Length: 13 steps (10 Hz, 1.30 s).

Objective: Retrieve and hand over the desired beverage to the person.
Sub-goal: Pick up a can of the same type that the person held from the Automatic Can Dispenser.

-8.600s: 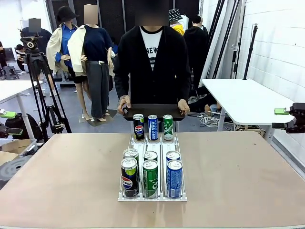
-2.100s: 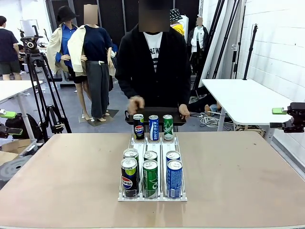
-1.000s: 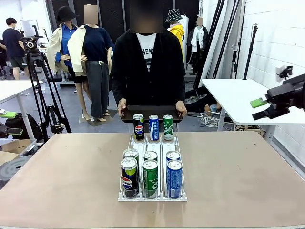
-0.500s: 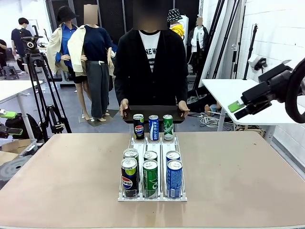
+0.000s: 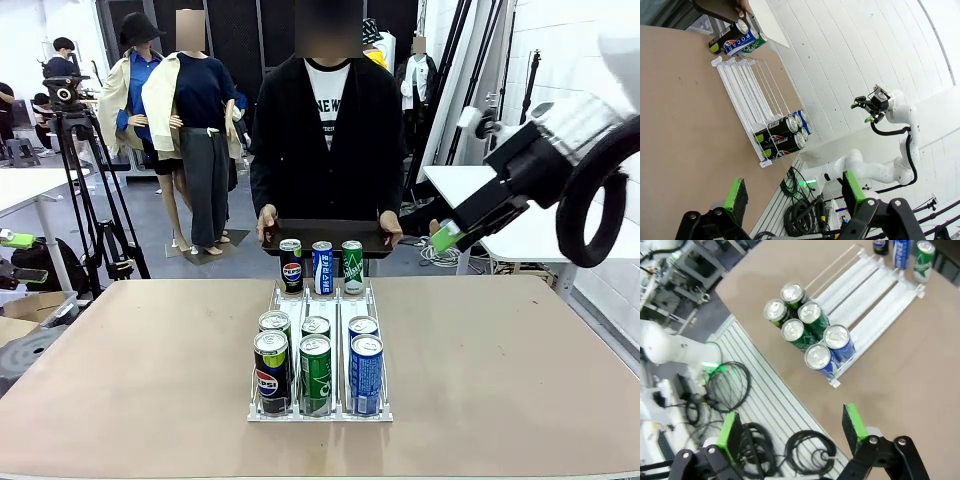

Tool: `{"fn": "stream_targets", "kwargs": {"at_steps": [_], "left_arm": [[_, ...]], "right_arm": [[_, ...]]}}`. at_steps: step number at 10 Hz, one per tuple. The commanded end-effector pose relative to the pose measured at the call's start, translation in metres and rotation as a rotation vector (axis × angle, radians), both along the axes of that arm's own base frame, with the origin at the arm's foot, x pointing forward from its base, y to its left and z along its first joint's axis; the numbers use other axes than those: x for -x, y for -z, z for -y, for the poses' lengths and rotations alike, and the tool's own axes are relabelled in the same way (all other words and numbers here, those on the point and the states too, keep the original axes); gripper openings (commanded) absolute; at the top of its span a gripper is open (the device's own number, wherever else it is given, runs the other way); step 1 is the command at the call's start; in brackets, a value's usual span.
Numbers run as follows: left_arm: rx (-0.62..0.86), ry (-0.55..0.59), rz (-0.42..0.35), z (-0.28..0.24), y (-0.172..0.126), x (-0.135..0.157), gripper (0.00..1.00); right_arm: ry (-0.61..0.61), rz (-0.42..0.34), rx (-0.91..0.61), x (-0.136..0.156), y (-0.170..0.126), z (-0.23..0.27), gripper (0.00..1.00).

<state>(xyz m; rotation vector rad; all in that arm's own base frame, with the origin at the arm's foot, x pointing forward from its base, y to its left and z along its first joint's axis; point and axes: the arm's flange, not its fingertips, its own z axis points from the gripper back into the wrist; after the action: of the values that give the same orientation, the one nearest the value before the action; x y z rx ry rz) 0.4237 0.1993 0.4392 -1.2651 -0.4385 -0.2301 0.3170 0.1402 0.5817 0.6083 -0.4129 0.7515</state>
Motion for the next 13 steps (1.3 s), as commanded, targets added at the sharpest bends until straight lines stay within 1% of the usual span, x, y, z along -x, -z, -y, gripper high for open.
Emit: {"fn": "stream_targets", "kwargs": {"at_steps": [1, 4, 5, 7, 9, 12, 13], "left_arm": [[-0.006, -0.002, 0.000, -0.002, 0.000, 0.001, 1.00], [-0.006, -0.002, 0.000, -0.002, 0.000, 0.001, 1.00], [-0.006, -0.002, 0.000, -0.002, 0.000, 0.001, 1.00], [-0.006, -0.002, 0.000, -0.002, 0.000, 0.001, 1.00], [-0.006, -0.002, 0.000, -0.002, 0.000, 0.001, 1.00], [-0.006, -0.002, 0.000, -0.002, 0.000, 0.001, 1.00], [-0.006, -0.002, 0.000, -0.002, 0.000, 0.001, 1.00]], "right_arm": [[0.020, 0.029, 0.129, -0.009, 0.012, -0.029, 1.00], [-0.032, 0.078, 0.243, -0.002, 0.024, -0.073, 1.00], [-0.041, 0.084, 0.270, 0.002, 0.027, -0.083, 1.00], [-0.045, 0.100, 0.330, 0.006, 0.034, -0.104, 1.00], [-0.041, 0.139, 0.394, 0.008, 0.039, -0.126, 1.00], [-0.031, 0.208, 0.477, 0.004, 0.035, -0.153, 1.00], [-0.030, 0.215, 0.498, 0.006, 0.033, -0.159, 1.00]]}}
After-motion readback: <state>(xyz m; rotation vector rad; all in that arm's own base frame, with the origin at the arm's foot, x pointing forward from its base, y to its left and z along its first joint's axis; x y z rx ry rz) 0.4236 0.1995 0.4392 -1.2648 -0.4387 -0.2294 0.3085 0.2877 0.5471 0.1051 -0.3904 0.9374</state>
